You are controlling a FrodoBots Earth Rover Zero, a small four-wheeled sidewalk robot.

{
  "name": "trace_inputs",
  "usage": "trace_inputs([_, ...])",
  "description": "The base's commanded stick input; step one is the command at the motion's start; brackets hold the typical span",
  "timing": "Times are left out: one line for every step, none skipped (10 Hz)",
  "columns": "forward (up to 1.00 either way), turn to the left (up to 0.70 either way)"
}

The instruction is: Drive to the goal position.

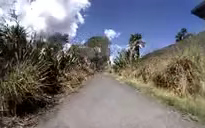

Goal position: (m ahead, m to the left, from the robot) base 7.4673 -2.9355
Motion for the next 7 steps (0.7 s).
trace_inputs([0.7,0.0])
trace_inputs([0.7,0.0])
trace_inputs([0.7,0.0])
trace_inputs([0.7,0.0])
trace_inputs([0.7,0.0])
trace_inputs([0.7,0.0])
trace_inputs([0.7,0.0])
